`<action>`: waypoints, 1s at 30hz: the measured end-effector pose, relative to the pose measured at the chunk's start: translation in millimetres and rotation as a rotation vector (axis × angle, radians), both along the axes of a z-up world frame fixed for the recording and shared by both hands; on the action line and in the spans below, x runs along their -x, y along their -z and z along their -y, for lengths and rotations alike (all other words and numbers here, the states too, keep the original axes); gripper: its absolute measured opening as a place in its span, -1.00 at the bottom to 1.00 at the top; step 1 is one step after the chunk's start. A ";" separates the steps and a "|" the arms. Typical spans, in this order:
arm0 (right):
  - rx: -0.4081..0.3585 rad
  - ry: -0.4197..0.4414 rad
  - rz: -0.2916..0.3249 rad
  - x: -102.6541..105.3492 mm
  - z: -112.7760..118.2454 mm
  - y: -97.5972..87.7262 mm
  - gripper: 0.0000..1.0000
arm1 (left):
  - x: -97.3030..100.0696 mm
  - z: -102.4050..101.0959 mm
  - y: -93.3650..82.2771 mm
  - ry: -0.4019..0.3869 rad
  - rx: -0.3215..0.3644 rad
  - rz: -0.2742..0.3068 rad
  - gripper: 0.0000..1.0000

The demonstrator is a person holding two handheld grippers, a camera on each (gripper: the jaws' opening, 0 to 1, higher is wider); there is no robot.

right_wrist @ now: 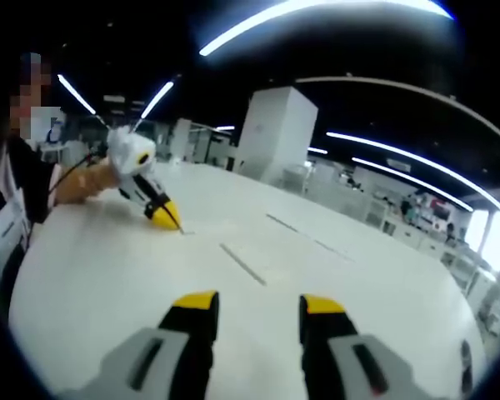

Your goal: Locate the socket holder cover, grip the socket holder cover, clip it into the socket holder slot.

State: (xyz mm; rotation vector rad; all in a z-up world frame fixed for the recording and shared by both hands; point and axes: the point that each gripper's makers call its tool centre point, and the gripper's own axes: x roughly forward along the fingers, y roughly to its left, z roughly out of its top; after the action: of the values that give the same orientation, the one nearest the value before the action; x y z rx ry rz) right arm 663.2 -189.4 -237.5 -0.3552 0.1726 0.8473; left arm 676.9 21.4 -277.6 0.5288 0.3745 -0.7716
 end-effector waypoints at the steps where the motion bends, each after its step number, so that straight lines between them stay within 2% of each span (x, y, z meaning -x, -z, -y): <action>1: 0.000 0.000 -0.001 0.0 -0.1 0.1 -0.20 | -0.2 0.1 -0.1 0.000 0.001 0.001 -0.93; 30: -0.001 0.018 0.005 -2.8 2.8 -0.8 -0.20 | -3.6 2.6 -0.5 0.008 0.002 0.024 -0.93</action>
State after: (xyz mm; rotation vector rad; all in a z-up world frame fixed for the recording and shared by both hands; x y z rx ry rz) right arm 666.0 -192.3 -236.8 -0.3550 0.1703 0.8289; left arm 680.5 18.8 -277.2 0.5380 0.3493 -0.7723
